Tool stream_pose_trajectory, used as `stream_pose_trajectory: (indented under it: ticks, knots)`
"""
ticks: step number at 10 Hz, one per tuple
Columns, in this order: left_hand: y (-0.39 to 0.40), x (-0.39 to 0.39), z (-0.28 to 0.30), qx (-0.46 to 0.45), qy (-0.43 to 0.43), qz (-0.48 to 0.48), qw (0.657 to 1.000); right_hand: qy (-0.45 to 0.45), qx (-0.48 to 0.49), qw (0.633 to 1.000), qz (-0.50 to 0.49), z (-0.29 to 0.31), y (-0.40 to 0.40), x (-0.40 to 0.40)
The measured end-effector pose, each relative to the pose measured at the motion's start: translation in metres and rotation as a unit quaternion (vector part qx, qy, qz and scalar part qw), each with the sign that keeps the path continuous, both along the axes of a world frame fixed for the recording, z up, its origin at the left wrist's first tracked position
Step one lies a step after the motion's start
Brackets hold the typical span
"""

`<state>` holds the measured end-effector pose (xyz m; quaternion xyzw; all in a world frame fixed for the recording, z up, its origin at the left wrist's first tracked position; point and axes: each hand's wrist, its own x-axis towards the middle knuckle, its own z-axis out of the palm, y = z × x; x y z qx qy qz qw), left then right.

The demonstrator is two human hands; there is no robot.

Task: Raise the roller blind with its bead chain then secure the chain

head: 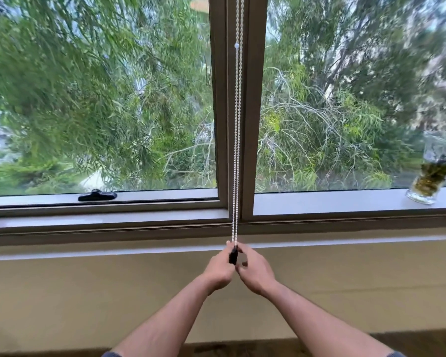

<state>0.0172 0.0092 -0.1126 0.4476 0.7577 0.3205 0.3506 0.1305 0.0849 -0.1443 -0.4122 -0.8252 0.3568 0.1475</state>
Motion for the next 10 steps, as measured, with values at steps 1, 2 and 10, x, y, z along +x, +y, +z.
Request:
stream_pose_trajectory:
  ticks: [1,2,10]
  knots:
    - [-0.001,0.001,0.002,-0.001,-0.003,-0.002,1.0,-0.007,0.007,1.0,0.0,-0.003,0.002,0.001]
    - [-0.004,0.002,0.006,0.003,-0.002,-0.001,1.0,-0.014,0.001,1.0,-0.004,-0.007,0.003,0.001]
    - [-0.011,0.004,0.024,0.051,-0.017,0.026,0.998,0.028,0.006,0.999,-0.031,-0.014,0.016,0.002]
